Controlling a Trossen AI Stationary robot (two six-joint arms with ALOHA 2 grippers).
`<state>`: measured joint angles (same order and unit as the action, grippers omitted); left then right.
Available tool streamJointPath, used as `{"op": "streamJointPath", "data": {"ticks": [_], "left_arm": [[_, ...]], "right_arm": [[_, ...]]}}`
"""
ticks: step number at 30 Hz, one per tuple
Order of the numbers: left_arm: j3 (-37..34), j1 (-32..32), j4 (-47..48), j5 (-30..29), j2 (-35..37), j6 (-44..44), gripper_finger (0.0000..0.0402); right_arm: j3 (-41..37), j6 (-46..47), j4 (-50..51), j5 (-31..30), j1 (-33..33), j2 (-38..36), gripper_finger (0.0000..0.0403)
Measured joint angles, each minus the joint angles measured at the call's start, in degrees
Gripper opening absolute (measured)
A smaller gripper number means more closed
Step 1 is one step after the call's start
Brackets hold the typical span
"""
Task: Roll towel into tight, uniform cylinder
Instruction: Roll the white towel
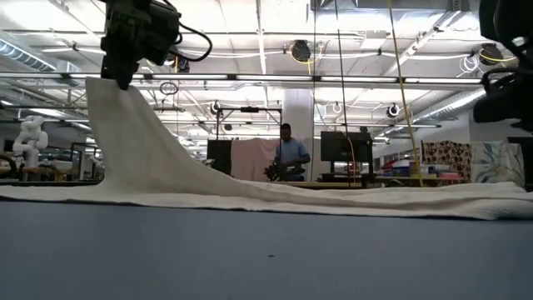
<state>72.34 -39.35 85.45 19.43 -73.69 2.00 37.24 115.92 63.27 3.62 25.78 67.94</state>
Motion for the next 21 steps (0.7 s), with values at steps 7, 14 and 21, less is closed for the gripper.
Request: {"op": "streamJointPath", "data": {"ticks": [7, 14, 21], "left_arm": [[0.00, 0.00, -1.95, -1.84, 0.00, -0.11, 0.0012], [0.00, 0.00, -2.36, -6.87, 0.18, -0.22, 0.0012], [2.82, 0.00, -2.12, -12.97, 3.31, -5.11, 0.0012]], "right_arm": [[-1.36, 2.65, -2.77, -1.31, -2.93, 5.61, 0.0106], [-3.01, 3.43, -10.72, -0.44, -5.99, 11.94, 0.0039], [-2.94, 4.87, -12.29, -0.37, -12.71, 14.19, 0.0010]]}}
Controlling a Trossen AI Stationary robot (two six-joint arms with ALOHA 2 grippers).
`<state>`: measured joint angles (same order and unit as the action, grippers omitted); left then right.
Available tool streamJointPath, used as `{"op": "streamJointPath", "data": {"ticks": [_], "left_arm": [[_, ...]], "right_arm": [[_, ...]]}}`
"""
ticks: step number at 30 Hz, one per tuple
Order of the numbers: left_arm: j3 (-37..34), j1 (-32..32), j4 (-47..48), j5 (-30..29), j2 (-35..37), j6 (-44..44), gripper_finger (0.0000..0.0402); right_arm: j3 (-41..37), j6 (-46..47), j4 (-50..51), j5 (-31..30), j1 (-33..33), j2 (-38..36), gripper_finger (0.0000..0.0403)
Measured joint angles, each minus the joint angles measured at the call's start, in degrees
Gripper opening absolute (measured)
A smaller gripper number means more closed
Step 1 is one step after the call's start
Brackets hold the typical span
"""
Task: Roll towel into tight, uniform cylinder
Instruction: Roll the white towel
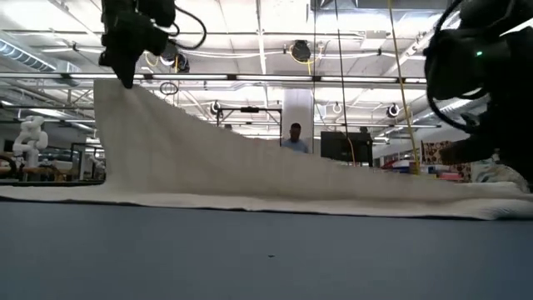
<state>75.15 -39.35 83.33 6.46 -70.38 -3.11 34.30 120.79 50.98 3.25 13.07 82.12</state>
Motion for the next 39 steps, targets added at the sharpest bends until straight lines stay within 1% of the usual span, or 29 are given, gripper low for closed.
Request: {"op": "streamJointPath", "data": {"ticks": [4, 6, 9, 13, 17, 19, 21, 23, 26, 30, 32, 35, 39], "left_arm": [[2.73, 0.00, -1.06, -3.52, 1.95, -2.55, 0.0012], [3.49, 0.00, -1.63, -4.66, 2.62, -3.25, 0.0012], [4.13, 0.00, -1.92, -6.57, 3.77, -4.95, 0.0012], [4.13, 0.00, -3.38, -8.04, 5.46, -5.63, 0.0012], [4.13, 0.00, -4.59, -8.55, 6.67, -5.64, 0.0012], [4.13, 0.00, -5.21, -8.72, 6.74, -5.60, 0.0012], [4.13, 0.00, -5.15, -8.75, 6.77, -5.59, 0.0012], [4.13, 0.00, -5.89, -8.88, 6.77, -5.57, 0.0012], [4.13, 0.00, -8.90, -8.92, 6.77, -5.53, 0.0012], [4.13, 0.00, -12.81, -10.15, 6.77, -5.42, 0.0012], [4.13, 0.00, -13.29, -11.09, 6.70, -4.71, 0.0012], [4.13, 0.00, -13.32, -13.85, 6.64, -2.86, 0.0012], [4.13, 0.00, -13.38, -17.29, 6.64, -0.79, 0.0012]], "right_arm": [[1.39, -0.68, 0.44, -10.89, -4.19, -0.29, 0.0004], [1.77, -2.49, 1.62, -13.57, -6.04, -0.63, 0.0002], [2.81, -4.98, 0.97, -15.50, -8.92, -0.99, 0.0003], [4.29, -9.43, -0.67, -16.22, -11.30, -0.98, 0.0003], [8.71, -14.77, 0.37, -16.05, -11.64, -1.00, 0.0004], [11.91, -17.57, 2.34, -15.88, -11.64, -1.00, 0.0004], [15.11, -18.56, 6.33, -15.89, -11.75, -1.02, 0.0004], [17.91, -18.73, 10.53, -17.81, -12.53, -1.02, 0.0004], [20.19, -21.23, 14.23, -21.19, -15.33, -1.13, 0.0004], [20.18, -27.47, 12.93, -21.87, -20.53, -0.98, 0.0004], [20.18, -31.37, 12.09, -21.42, -23.06, -0.65, 0.0004], [20.18, -36.78, 11.94, -18.72, -26.07, -0.66, 0.0008], [20.66, -42.45, 12.67, -14.33, -27.66, -1.34, 0.0035]]}}
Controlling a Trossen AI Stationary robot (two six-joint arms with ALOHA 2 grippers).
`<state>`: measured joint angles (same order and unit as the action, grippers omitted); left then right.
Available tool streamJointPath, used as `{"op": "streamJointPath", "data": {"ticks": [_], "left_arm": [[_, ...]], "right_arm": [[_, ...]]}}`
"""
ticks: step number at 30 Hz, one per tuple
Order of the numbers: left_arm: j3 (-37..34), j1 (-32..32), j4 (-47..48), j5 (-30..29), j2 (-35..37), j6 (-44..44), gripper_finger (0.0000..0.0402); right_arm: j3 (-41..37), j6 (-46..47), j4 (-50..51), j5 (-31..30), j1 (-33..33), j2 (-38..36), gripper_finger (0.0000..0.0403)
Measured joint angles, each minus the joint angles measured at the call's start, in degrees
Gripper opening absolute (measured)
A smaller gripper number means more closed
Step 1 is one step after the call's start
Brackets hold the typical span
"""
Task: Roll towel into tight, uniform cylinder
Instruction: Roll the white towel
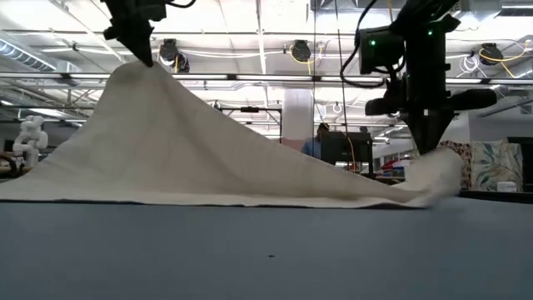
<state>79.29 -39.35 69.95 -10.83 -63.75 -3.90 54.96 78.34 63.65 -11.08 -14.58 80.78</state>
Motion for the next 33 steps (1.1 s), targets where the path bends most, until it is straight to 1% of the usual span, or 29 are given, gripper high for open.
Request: {"op": "streamJointPath", "data": {"ticks": [4, 7, 11, 15, 17, 19, 23, 28, 31, 33], "left_arm": [[0.00, 0.00, -0.02, -1.56, -0.05, 1.55, 0.0012], [0.00, 0.00, 0.00, -1.68, -0.53, 1.54, 0.0012], [0.00, 0.00, 0.00, -1.68, -0.78, 1.44, 0.0012], [0.00, 0.00, 0.00, -1.68, -0.87, 1.53, 0.0012], [0.00, 0.00, 0.00, -1.68, -0.87, 1.69, 0.0012], [0.00, 0.00, -0.02, -1.68, -0.87, 2.36, 0.0012], [0.00, 0.00, -0.02, -1.66, -0.87, 3.23, 0.0012], [0.00, 0.00, -0.04, -1.55, -0.89, 3.35, 0.0012], [0.00, 0.00, -0.04, -0.80, -0.89, 4.37, 0.0012], [0.00, 0.00, -0.06, -0.69, -0.90, 4.50, 0.0012]], "right_arm": [[0.11, -5.69, -0.10, 4.80, -0.40, -0.45, 0.0079], [0.11, -7.03, 2.28, 5.79, -0.46, -0.47, 0.0115], [0.11, -5.85, 8.49, 6.85, 0.76, -0.47, 0.0153], [-1.18, -0.68, 14.59, 5.05, 3.48, -0.49, 0.0162], [-2.59, 1.36, 14.46, 3.82, 4.69, -0.49, 0.0157], [-4.79, 3.55, 13.06, 4.09, 6.09, -0.49, 0.0144], [-9.64, 7.96, 3.84, 7.03, 8.96, -0.47, 0.0116], [-14.14, 11.46, -1.48, 7.05, 10.96, 0.21, 0.0082], [-15.53, 9.78, -4.97, 7.20, 11.67, 0.12, 0.0055], [-15.90, 7.72, -8.68, 8.59, 12.27, 0.14, 0.0032]]}}
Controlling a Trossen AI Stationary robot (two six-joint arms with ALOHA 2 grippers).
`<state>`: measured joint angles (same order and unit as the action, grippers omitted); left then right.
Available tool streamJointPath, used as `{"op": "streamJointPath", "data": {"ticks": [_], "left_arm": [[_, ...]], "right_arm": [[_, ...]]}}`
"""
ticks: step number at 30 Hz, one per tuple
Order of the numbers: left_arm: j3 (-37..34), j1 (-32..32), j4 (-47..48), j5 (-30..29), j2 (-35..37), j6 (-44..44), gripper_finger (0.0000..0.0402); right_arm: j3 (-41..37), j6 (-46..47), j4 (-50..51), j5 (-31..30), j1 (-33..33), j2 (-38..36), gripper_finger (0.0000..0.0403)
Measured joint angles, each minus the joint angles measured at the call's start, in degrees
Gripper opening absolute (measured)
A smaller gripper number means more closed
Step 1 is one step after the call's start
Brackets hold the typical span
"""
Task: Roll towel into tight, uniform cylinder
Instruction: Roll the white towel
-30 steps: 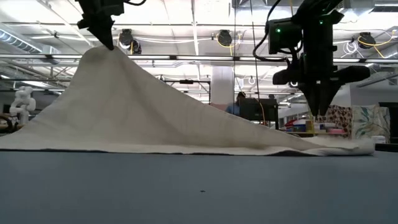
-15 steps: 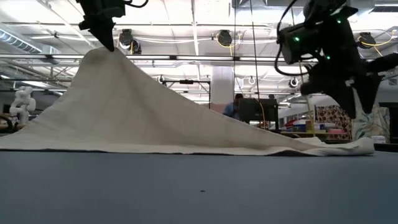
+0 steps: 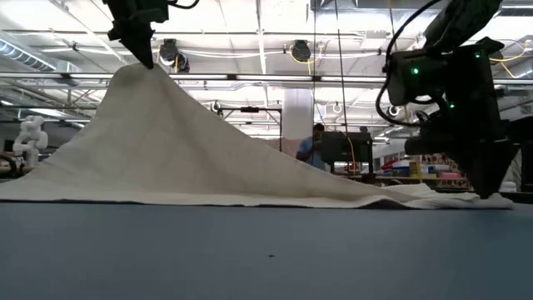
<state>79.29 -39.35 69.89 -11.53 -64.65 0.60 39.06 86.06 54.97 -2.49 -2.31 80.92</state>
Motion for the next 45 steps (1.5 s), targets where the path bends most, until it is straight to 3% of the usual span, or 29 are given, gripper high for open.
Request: {"op": "streamJointPath", "data": {"ticks": [3, 7, 11, 16, 19, 24, 27, 30, 35, 42, 45], "left_arm": [[0.00, 0.00, -0.05, 0.06, -0.21, 0.02, 0.0012], [-0.01, 0.00, -0.03, 0.71, -0.21, -0.11, 0.0012], [-0.02, 0.00, -0.03, 0.83, -0.21, -0.24, 0.0012], [-0.02, 0.01, 0.00, 0.93, -0.21, -0.24, 0.0012], [-0.02, 0.00, -0.06, 1.02, -0.23, -0.26, 0.0012], [-0.04, 0.00, -2.51, 1.03, -0.49, -0.23, 0.0012], [-0.04, 0.00, -3.93, 1.04, -0.74, -0.24, 0.0012], [-0.07, 0.00, -4.01, 1.22, -1.18, -0.22, 0.0012], [-0.07, 0.00, -3.41, 1.31, -1.26, -0.24, 0.0012], [-0.07, 0.00, -3.41, 1.35, -1.26, 0.22, 0.0012], [-0.07, 0.01, -3.41, 1.35, -1.26, 0.35, 0.0012]], "right_arm": [[0.07, -3.75, -6.83, 4.40, 1.00, -0.02, 0.0006], [2.23, -3.97, -9.21, 10.47, 2.67, -0.02, 0.0010], [6.70, -3.68, -4.91, 14.47, 3.92, -0.82, 0.0002], [14.64, -6.52, 3.30, 27.20, 3.50, -3.11, 0.0003], [17.85, -7.70, 6.51, 24.43, 3.51, -3.91, 0.0001], [16.49, -6.40, 12.03, 6.13, 1.35, -2.25, 0.0001], [13.47, -5.94, 13.28, 0.95, 1.25, 0.34, 0.0001], [10.19, -7.62, 12.59, 2.64, 1.19, 3.08, 0.0001], [8.23, -9.02, 12.35, 10.70, 2.35, 4.66, 0.0018], [9.78, -5.54, 14.16, 14.52, 6.45, -1.06, 0.0090], [9.82, -0.01, 11.89, 12.79, 10.93, -4.48, 0.0128]]}}
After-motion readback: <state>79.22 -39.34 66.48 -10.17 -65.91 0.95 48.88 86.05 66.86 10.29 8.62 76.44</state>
